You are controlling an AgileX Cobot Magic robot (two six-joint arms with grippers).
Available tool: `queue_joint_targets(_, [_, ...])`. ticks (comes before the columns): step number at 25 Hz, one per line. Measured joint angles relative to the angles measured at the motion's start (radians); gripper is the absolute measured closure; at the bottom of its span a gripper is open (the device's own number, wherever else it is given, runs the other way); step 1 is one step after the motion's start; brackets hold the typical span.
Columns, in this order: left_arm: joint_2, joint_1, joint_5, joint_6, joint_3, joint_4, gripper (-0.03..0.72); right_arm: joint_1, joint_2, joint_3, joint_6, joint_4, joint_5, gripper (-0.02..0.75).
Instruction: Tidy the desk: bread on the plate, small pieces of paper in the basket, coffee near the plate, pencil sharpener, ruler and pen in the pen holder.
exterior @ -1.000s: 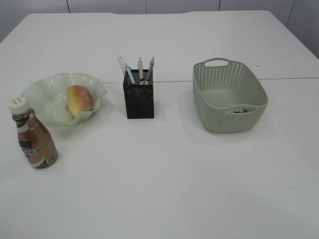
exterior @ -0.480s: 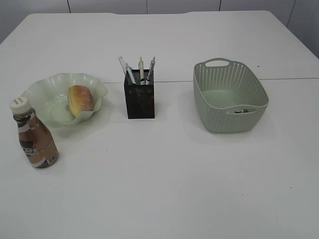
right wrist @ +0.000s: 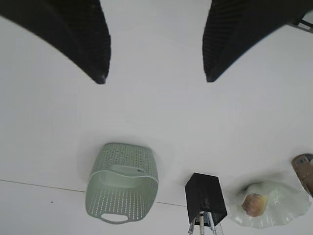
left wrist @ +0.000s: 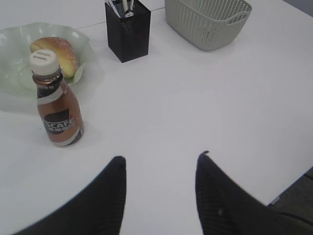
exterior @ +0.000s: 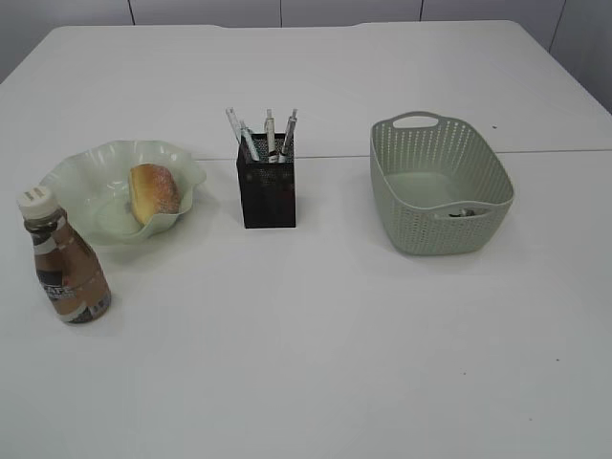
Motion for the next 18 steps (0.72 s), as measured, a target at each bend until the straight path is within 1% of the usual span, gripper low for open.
queue_joint_targets(4, [-0.064,0.000,-0.006,-0.003,0.019,0.004,0.356,0.000,-0.083,0.075,-0.027,-0.001,0.035,0.300])
queue_joint_targets(8, [-0.075,0.000,0.004,-0.001,0.015,-0.017,0.372,0.000,-0.084,0.084,-0.054,0.009,0.054,0.300])
queue_joint_targets(11, [-0.075,0.000,0.059,0.055,-0.010,-0.062,0.379,0.000,-0.084,0.084,-0.063,0.011,0.054,0.300])
queue_joint_targets(14, [-0.075,0.000,0.144,0.127,-0.026,-0.078,0.384,0.000,-0.084,0.091,-0.066,0.011,0.054,0.300])
queue_joint_targets(18, [-0.092,0.000,0.214,0.181,-0.022,-0.099,0.420,0.000,-0.084,0.130,-0.072,0.011,0.054,0.300])
